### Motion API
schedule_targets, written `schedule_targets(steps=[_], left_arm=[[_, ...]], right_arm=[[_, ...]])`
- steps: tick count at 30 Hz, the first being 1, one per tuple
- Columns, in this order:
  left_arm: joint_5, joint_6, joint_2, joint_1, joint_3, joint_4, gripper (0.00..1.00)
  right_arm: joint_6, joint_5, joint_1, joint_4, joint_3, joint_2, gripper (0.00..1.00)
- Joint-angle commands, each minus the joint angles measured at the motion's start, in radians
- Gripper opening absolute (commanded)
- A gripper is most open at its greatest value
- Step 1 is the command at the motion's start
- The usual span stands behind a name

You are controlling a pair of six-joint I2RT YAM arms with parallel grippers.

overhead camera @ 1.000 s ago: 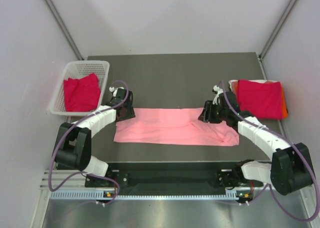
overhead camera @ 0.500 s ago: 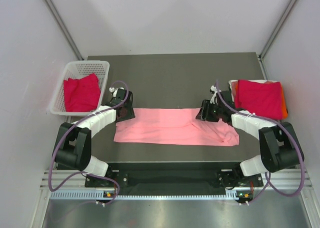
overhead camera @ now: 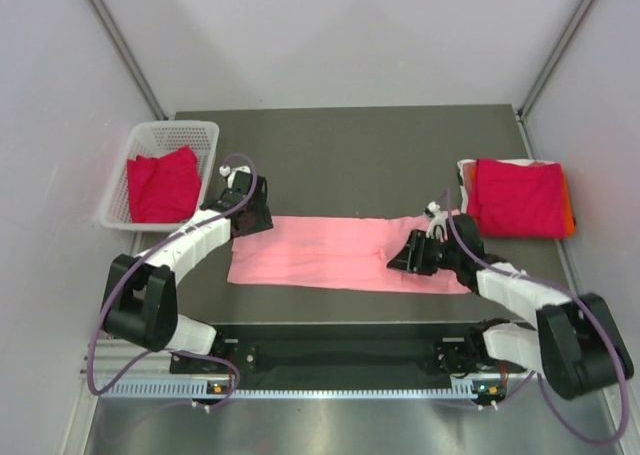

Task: Fold and stack the t-shirts
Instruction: Fold the tshirt

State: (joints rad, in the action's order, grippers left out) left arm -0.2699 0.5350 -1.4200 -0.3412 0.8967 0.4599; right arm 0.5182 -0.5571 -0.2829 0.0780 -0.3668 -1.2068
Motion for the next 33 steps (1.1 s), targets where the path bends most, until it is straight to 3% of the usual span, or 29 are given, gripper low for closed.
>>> schedule_targets(steps=[1,5,8,15,23,33], left_arm=[[0.009,0.016,0.023,-0.012,0.031,0.006,0.61],[0.011,0.023,0.012,-0.031,0.048,0.008,0.61],[0.009,0.033,-0.005,-0.056,0.070,0.010,0.61],[0.026,0.031,-0.043,-0.070,0.091,0.011,0.62],[0.008,0.036,-0.062,-0.027,0.024,-0.038,0.63],[0.040,0.036,-0.059,0.044,-0.076,-0.133,0.64]], right_arm=[[0.042,-0.066,-0.009,-0.024,0.043,0.148,0.48],[0.068,-0.092,-0.019,-0.125,0.066,0.317,0.49],[0.042,-0.083,-0.019,-0.212,0.031,0.355,0.49],[-0.014,0.331,-0.018,-0.385,-0.087,0.319,0.48],[0.175,0.722,-0.022,-0.550,-0.092,0.332,0.43],[0.278,0.892,-0.044,-0.666,-0.129,0.291,0.46]])
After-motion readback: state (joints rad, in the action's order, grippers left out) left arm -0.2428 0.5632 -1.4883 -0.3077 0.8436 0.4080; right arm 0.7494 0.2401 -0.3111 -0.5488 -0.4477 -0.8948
